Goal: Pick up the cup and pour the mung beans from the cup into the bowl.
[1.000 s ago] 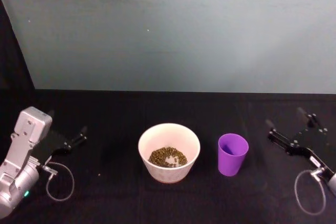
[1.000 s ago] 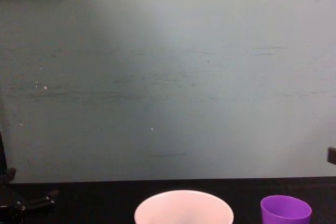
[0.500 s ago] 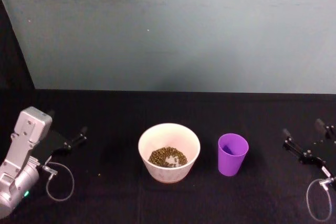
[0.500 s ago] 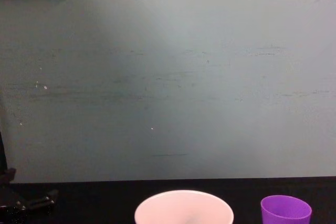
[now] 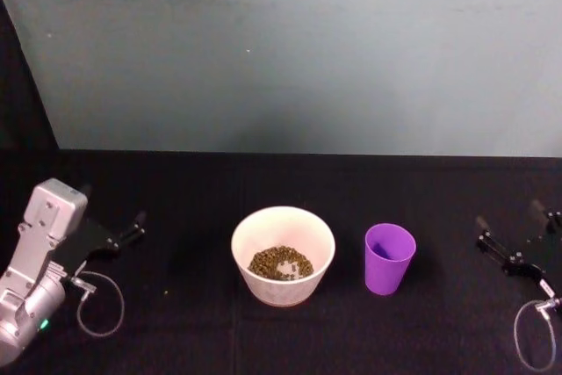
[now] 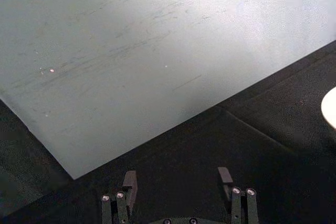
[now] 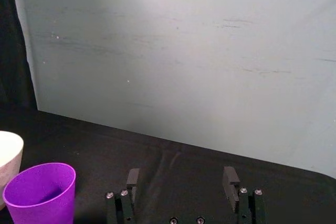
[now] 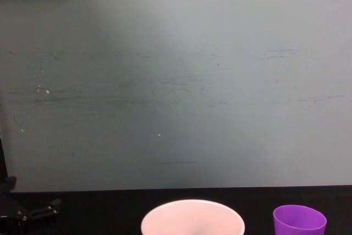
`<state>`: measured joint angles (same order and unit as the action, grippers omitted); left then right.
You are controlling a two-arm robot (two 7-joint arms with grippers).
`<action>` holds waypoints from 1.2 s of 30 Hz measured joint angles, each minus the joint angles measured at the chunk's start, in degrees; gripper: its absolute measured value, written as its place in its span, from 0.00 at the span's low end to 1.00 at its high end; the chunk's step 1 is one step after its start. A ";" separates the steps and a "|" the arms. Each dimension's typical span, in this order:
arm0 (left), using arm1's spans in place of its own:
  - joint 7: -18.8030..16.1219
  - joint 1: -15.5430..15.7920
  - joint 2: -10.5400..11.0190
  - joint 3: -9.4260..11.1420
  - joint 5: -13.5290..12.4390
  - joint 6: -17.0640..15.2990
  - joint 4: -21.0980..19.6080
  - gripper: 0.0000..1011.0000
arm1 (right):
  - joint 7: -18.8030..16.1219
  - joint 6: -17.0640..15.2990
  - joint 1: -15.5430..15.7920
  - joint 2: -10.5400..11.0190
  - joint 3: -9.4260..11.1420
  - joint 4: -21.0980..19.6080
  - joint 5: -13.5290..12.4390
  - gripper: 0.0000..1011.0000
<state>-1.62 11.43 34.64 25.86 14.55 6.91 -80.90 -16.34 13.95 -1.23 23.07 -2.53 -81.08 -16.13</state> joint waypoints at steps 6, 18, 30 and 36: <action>0.00 0.00 0.00 0.00 0.00 0.00 0.00 0.99 | 0.01 0.00 0.02 0.02 -0.04 -0.11 -0.02 0.99; 0.00 0.00 0.00 0.00 0.00 0.00 0.00 0.99 | 0.02 -0.02 0.04 0.07 -0.10 -0.20 -0.06 0.99; 0.00 0.00 0.00 0.00 0.00 0.00 0.00 0.99 | 0.07 -0.09 0.04 0.09 -0.10 -0.25 -0.06 0.99; 0.00 0.00 0.00 0.00 0.00 0.00 0.00 0.99 | 0.10 -0.10 0.04 0.09 -0.10 -0.26 -0.06 0.99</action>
<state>-1.62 11.44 34.65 25.86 14.55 6.91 -80.90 -16.24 13.85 -1.19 23.17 -2.63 -81.33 -16.19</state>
